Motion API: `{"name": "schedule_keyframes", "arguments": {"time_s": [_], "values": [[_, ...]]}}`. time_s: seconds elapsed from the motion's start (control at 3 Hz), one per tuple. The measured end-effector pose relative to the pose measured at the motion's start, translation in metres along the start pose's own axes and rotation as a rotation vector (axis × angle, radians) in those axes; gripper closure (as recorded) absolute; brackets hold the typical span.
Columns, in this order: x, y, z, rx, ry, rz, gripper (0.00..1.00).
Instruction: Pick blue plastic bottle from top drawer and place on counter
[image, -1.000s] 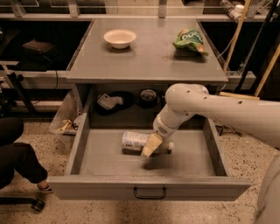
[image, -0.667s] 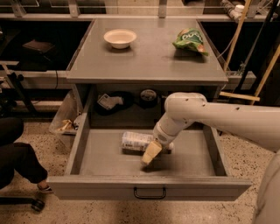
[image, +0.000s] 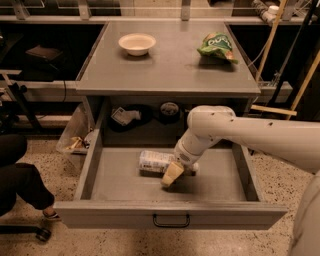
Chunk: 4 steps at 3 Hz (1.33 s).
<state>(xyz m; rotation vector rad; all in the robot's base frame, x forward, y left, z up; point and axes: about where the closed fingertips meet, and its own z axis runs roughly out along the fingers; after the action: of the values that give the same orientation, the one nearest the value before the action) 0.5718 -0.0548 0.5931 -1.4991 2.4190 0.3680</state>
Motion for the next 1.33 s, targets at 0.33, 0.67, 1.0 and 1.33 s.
{"name": "schedule_keyframes", "arguments": {"time_s": [0.33,0.67,1.0,1.33], "values": [[0.0,0.0,0.0,0.0,0.0,0.0,0.42],[0.0,0.0,0.0,0.0,0.0,0.0,0.65],[-0.003,0.001,-0.008,0.0,0.0,0.0,0.88],[0.0,-0.021,-0.061,0.047,-0.058,0.027,1.0]]}}
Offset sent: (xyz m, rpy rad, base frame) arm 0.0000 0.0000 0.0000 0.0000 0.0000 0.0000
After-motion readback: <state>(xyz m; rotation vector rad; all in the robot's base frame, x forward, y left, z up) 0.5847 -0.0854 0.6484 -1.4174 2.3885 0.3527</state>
